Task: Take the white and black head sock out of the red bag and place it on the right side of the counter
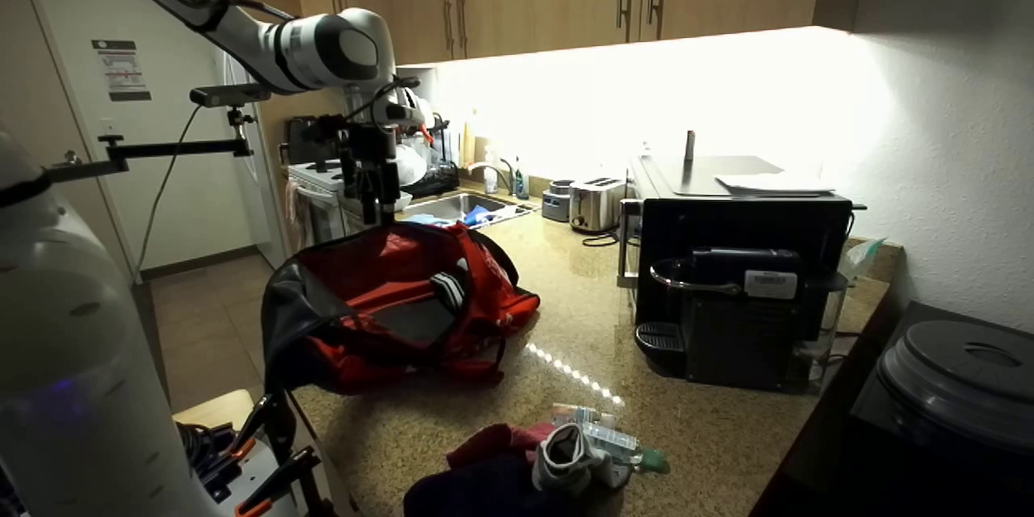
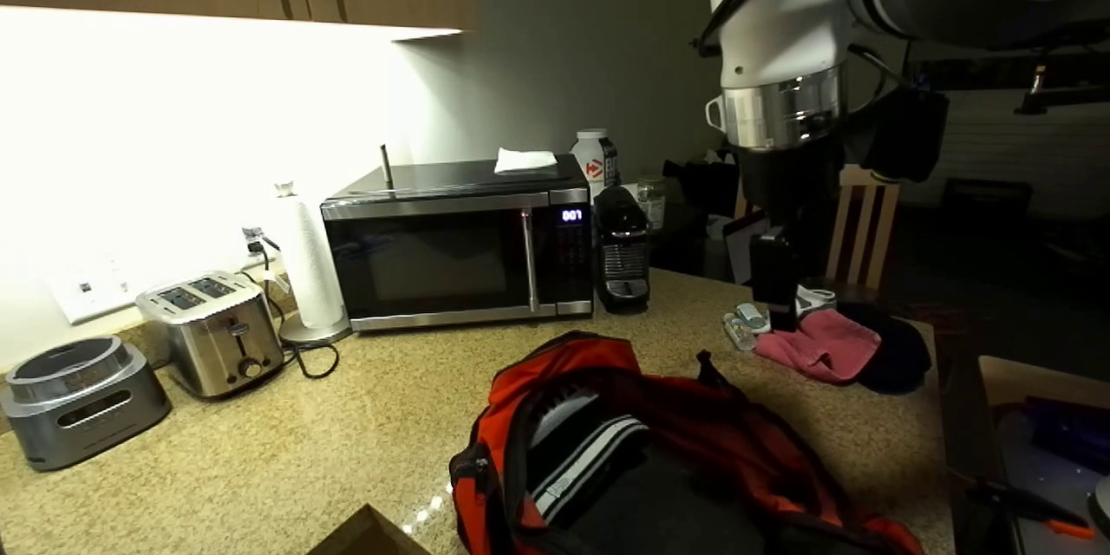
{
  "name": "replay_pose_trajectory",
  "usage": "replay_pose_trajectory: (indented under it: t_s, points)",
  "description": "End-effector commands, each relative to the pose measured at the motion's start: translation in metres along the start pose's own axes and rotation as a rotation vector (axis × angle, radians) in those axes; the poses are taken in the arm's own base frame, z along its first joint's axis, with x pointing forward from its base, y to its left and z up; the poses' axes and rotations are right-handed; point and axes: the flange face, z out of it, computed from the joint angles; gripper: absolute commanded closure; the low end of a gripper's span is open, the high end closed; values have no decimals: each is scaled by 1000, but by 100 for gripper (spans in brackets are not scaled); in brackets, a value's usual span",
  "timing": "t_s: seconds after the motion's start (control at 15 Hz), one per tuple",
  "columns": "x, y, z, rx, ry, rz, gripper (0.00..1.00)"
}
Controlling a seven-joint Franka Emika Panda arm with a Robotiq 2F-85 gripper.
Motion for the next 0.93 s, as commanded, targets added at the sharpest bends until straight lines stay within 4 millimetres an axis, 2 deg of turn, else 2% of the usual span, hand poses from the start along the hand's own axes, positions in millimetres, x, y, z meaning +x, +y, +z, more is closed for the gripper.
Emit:
replay_pose_trajectory:
  t_s: [0.0,0.47,0.87]
  points:
    - [15,-16,3,19,23,-30,0]
    - [41,-39,13,35,71,-107,0]
    - [67,-53,34,14,70,-135,0]
